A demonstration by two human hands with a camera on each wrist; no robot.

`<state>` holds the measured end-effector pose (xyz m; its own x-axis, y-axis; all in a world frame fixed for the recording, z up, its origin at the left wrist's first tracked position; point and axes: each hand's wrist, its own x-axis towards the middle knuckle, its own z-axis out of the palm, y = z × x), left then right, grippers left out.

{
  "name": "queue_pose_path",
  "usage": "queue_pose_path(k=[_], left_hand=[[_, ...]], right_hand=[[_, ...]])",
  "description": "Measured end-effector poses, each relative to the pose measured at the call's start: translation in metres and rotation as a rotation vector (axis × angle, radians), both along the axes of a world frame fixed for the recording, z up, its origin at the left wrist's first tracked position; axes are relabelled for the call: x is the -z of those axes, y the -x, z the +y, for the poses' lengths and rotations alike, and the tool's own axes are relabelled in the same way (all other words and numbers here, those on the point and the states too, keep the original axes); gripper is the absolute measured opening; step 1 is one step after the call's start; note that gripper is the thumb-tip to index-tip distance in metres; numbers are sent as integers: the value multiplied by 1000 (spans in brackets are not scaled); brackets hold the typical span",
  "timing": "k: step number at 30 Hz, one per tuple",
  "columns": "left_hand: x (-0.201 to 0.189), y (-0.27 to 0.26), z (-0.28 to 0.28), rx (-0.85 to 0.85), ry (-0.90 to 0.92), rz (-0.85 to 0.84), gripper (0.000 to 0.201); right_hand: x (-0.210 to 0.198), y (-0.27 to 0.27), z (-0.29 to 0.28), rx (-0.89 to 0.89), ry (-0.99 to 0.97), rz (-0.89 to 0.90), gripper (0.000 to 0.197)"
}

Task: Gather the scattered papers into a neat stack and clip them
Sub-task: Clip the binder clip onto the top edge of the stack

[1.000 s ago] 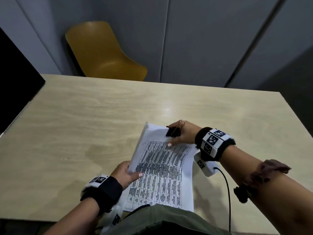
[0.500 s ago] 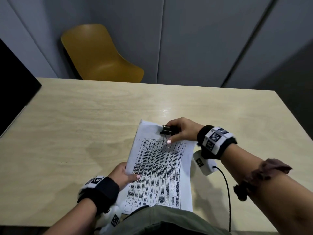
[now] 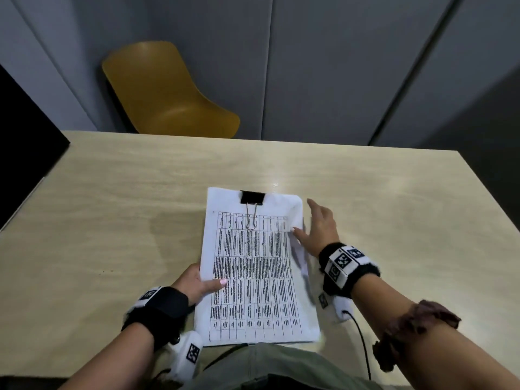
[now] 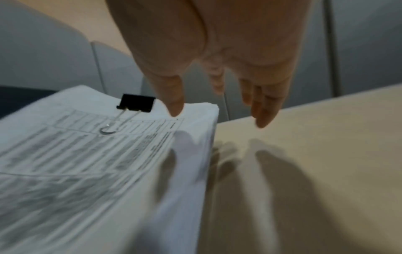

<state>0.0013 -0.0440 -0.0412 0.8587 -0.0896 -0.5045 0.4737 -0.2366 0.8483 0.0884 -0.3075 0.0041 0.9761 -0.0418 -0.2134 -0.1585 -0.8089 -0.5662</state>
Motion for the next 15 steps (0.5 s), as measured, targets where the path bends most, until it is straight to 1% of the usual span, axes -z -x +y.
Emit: queue_pose_path(k=[2,3,4,5,8,10,11,13,15], left_hand=[[3,-10,6,-31,-9,15,53],[3,-14,8,-46,-9,29,57],[2,-17,8,-53,-11,44,57],[4,-21,10,-60,-19,48,57],[4,-30,7,-85,-67,6,64],[2,-38,2,-156,-117,-21,59],[0,-42,0,-196,-174,-47,57],[-5,-50,-3,-224,-374,-107,58],[-10,-57,-4,-182,-563,-162,61]], right_hand=[[6,12,1,126,-143,96,68],[9,16,1,152,-201,173,62],[12,20,3,167,-243,237,57],[14,23,4,179,-264,268,53],[20,22,9,187,-214,248,43],[20,18,11,188,-190,228,41],[19,16,12,193,-197,213,40],[19,15,13,190,-202,185,37],[19,16,16,158,-157,169,32]])
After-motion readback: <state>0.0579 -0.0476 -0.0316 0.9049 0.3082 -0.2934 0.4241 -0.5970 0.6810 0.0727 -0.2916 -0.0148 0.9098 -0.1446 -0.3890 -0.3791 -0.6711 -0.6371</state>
